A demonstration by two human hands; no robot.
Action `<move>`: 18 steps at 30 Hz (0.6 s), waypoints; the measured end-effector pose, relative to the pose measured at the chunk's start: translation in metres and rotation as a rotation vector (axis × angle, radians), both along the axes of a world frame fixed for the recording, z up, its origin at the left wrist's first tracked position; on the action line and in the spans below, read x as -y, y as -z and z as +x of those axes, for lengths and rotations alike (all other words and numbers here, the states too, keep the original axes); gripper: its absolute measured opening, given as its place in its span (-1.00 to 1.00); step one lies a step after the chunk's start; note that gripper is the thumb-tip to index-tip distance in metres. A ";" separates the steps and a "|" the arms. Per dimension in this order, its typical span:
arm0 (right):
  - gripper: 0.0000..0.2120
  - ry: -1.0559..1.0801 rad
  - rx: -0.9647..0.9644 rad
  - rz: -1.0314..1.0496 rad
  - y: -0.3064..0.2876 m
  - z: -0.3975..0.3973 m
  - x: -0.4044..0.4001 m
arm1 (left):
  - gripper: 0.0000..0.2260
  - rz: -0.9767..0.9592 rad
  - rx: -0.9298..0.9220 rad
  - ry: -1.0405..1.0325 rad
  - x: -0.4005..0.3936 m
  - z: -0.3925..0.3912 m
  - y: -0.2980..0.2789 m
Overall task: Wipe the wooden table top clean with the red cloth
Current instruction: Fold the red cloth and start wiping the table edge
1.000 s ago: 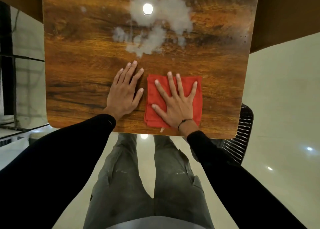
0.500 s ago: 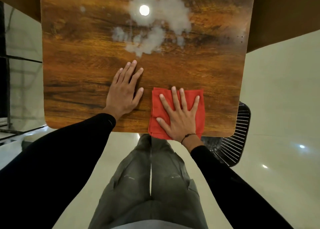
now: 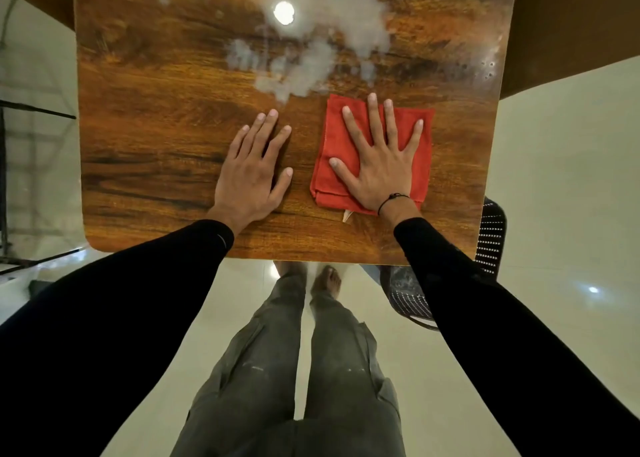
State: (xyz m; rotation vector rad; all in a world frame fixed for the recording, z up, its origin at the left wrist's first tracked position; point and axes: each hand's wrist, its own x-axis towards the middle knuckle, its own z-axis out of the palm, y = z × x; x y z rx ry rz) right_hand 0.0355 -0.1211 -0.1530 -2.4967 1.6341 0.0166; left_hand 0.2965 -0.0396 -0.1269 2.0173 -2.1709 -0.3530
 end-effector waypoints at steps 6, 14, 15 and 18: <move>-0.15 0.006 -0.001 0.012 -0.007 0.001 -0.005 | -0.39 0.007 0.021 -0.001 -0.001 -0.002 -0.008; -0.14 -0.068 0.001 0.051 -0.001 -0.053 -0.105 | -0.40 0.004 0.028 -0.019 -0.003 -0.006 -0.007; -0.14 -0.075 0.007 0.052 -0.001 -0.056 -0.105 | -0.40 0.002 0.031 -0.014 -0.003 -0.007 -0.006; -0.14 -0.086 0.013 0.042 -0.001 -0.057 -0.097 | -0.39 -0.005 0.034 0.003 -0.003 -0.009 -0.004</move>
